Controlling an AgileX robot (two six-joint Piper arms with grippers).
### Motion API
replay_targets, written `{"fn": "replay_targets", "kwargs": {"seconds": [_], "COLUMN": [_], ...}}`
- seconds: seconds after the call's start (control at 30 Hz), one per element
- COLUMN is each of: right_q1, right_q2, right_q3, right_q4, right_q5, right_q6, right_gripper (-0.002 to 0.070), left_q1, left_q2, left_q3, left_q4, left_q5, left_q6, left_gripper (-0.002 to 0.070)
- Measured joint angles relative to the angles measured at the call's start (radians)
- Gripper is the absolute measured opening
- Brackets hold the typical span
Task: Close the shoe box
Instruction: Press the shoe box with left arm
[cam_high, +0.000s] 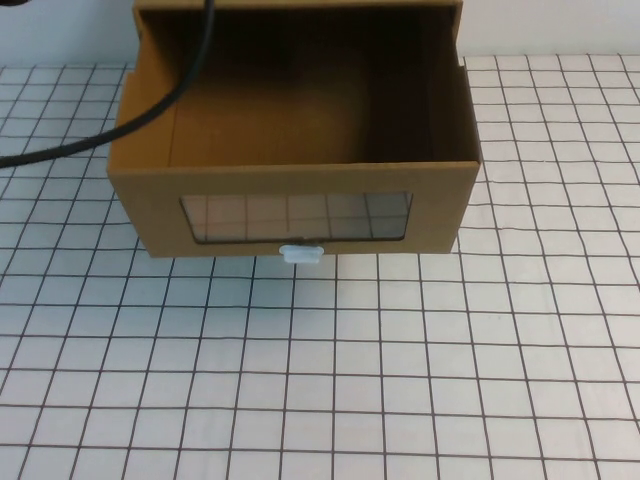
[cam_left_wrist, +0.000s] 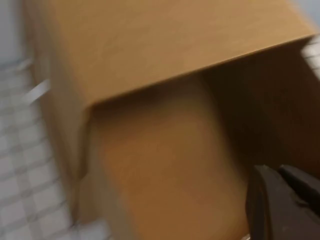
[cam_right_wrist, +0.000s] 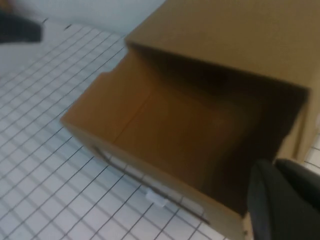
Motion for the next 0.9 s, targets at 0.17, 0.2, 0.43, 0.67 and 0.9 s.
{"fn": "replay_targets", "kwargs": {"seconds": [0.17, 0.2, 0.43, 0.67, 0.9], "right_q1": [0.163, 0.208, 0.539, 0.718, 0.770], "right_q2": [0.104, 0.115, 0.140, 0.229, 0.394], "right_q3": [0.000, 0.000, 0.002, 0.002, 0.002], "right_q4": [0.032, 0.010, -0.297, -0.370, -0.378], "right_q5": [0.037, 0.042, 0.074, 0.078, 0.050], "right_q6": [-0.179, -0.191, -0.152, -0.077, -0.065], "right_gripper": [-0.0013, -0.0014, -0.0013, -0.0013, -0.0013], "left_q1": [0.000, 0.000, 0.000, 0.000, 0.000], "left_q2": [0.078, 0.097, 0.314, 0.522, 0.630], "left_q3": [-0.025, -0.038, -0.244, -0.447, -0.479], "left_q4": [-0.222, -0.235, -0.318, -0.373, -0.373], "left_q5": [-0.012, -0.012, 0.033, 0.078, 0.040], "left_q6": [0.221, 0.231, 0.254, 0.222, 0.187], "left_gripper": [-0.0004, -0.0004, -0.0004, -0.0004, -0.0004]}}
